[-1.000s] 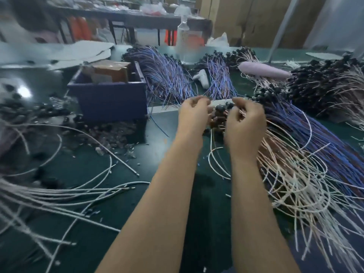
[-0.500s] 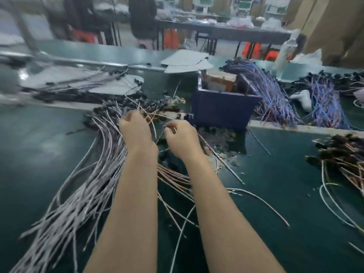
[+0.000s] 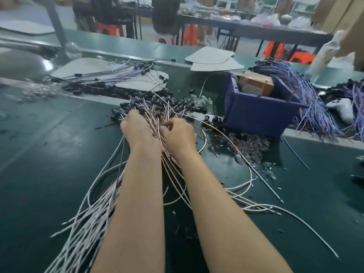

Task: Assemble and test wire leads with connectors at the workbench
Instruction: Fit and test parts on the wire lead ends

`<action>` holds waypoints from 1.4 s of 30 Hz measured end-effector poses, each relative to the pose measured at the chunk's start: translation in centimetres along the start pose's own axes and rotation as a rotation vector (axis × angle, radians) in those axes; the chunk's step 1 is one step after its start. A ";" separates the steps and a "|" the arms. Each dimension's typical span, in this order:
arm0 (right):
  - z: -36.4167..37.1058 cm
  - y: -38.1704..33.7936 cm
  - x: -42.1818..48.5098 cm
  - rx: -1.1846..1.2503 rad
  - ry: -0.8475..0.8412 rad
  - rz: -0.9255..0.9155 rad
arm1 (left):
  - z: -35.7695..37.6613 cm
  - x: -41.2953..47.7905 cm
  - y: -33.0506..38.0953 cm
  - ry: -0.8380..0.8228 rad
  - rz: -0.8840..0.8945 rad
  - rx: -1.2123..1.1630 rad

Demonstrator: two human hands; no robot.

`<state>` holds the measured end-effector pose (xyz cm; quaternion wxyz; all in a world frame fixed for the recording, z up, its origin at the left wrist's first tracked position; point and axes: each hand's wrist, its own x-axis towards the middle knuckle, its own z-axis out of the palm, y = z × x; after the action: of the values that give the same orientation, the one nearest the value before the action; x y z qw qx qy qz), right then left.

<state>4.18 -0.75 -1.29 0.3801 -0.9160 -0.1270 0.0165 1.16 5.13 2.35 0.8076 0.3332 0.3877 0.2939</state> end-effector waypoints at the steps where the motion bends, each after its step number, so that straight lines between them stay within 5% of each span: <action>1: 0.0 0.1 0.1 0.012 0.030 0.025 | 0.0 0.0 -0.1 0.005 -0.003 0.002; 14: -1.6 -0.2 1.0 0.071 -0.068 0.186 | 0.3 -0.2 -0.3 -0.007 0.013 0.040; 21: -0.5 0.2 0.4 -0.060 0.076 -0.042 | 0.5 -0.2 -0.7 -0.053 -0.036 0.013; 28: 0.1 -1.2 1.1 -0.260 -0.081 -0.008 | 0.2 0.3 -0.4 -0.004 0.046 0.056; 37: -4.6 -0.8 0.4 0.434 -0.006 0.025 | 0.2 -0.8 -0.8 -0.018 0.187 0.137; 42: -11.6 -0.9 -0.6 0.967 0.174 -0.060 | 2.2 -4.4 -1.3 -0.540 0.482 0.598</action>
<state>4.92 -8.30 7.50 0.7712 -0.6286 -0.0990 -0.0142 0.97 0.38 4.28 0.6571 0.6963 0.1428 0.2512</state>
